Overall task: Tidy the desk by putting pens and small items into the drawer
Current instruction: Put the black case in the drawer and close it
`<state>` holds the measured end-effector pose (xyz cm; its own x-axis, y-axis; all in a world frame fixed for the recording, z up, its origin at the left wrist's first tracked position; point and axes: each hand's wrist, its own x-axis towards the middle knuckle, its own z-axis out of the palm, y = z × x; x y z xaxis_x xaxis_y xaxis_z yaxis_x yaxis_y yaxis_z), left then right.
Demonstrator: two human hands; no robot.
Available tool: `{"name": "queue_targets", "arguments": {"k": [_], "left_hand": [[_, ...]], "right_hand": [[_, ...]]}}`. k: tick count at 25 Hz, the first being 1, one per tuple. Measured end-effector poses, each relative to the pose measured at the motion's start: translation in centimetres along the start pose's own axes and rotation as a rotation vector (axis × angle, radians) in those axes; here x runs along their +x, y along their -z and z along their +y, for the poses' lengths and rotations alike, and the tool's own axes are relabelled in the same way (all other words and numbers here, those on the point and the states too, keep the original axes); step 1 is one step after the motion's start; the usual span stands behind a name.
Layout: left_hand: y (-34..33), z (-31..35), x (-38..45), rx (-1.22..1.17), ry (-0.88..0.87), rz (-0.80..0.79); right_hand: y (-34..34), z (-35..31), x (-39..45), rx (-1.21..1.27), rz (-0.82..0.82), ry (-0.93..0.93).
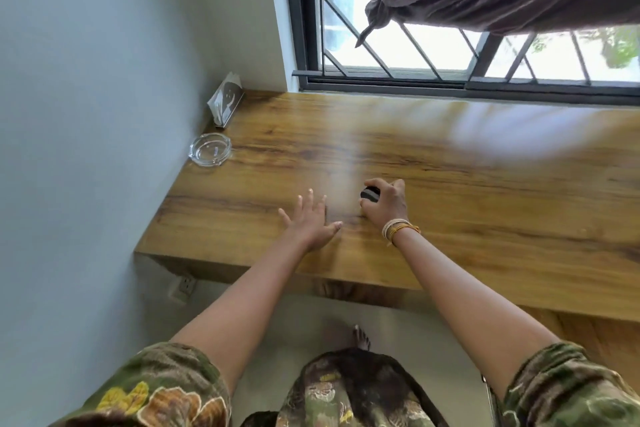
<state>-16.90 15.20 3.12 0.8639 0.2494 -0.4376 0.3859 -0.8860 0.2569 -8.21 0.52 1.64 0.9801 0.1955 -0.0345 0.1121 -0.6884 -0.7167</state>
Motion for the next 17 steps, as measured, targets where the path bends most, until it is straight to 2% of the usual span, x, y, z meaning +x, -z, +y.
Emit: {"name": "queue_targets", "arguments": {"k": [9,17], "left_hand": [[-5.7,5.2,-9.7,-0.019,-0.044,0.012],[-11.8,14.3,-20.5,-0.165,-0.053,0.118]], "right_hand": [[6.5,5.6,-11.1,0.058,-0.002,0.021],[14.3,13.3,-23.6,0.111,-0.041,-0.048]]}}
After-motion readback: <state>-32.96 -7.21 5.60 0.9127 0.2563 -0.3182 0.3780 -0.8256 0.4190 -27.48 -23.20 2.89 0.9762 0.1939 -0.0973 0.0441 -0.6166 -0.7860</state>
